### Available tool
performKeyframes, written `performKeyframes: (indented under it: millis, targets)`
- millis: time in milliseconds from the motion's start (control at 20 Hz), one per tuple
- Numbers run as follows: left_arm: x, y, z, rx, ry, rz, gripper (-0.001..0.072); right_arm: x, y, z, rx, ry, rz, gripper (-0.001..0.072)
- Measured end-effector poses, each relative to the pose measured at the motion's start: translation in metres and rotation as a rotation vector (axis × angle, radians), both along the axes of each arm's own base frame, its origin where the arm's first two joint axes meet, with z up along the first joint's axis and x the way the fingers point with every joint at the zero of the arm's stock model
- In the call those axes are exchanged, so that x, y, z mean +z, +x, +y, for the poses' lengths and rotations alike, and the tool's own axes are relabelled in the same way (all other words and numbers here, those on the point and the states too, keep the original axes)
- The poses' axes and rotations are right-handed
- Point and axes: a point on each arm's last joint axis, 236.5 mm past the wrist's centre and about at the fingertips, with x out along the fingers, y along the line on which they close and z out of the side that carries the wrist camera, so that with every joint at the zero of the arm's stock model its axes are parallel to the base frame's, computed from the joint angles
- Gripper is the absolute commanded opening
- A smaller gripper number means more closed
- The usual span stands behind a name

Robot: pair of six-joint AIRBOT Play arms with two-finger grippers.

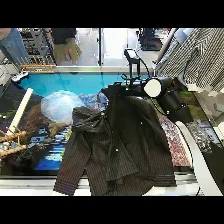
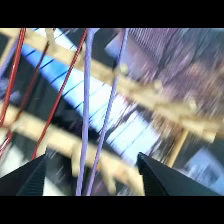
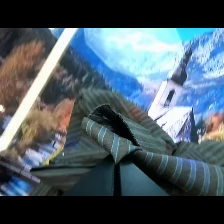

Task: Fold the clothes and pants, and hang the long-sleeved shirts on hangers.

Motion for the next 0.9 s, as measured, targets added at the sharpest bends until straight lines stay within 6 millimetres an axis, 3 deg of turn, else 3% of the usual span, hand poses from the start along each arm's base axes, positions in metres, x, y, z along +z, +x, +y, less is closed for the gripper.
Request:
performKeyframes:
  millis: [150, 250, 400, 450, 500, 700, 800, 900]
  targets:
    - [-0.041, 0.012, 0.013, 0.027, -0.082, -0.053, 0.0534, 0.002, 0.004, 0.002, -0.002, 0.010, -0.019, 0.0027]
    - [-0.063, 0.020, 0.019, 0.039, -0.104, -0.070, 0.0259, 0.003, 0.004, 0.005, 0.001, 0.019, -0.017, 0.0027]
    - [-0.075, 0.032, 0.029, 0.057, -0.094, -0.108, 0.0213, 0.003, 0.002, 0.009, 0.008, 0.027, -0.016, 0.0027]
    - [-0.075, 0.036, 0.031, 0.061, -0.087, -0.120, 0.0079, 0.003, 0.001, 0.011, 0.012, 0.029, -0.015, 0.0027]
    - [-0.074, 0.040, 0.033, 0.061, -0.077, -0.130, 0.0018, 0.003, -0.001, 0.013, 0.017, 0.030, -0.015, 0.0027]
    - [-0.059, 0.052, 0.035, 0.055, -0.065, -0.175, 0.0019, 0.004, -0.007, 0.023, 0.037, 0.033, -0.014, 0.0027]
    - [-0.038, 0.062, 0.030, 0.026, -0.065, -0.224, 0.0019, 0.004, -0.009, 0.027, 0.045, 0.036, -0.012, 0.0027]
    - [-0.002, 0.078, 0.018, -0.034, -0.066, -0.314, 0.0019, 0.004, -0.012, 0.030, 0.053, 0.045, -0.008, 0.0027]
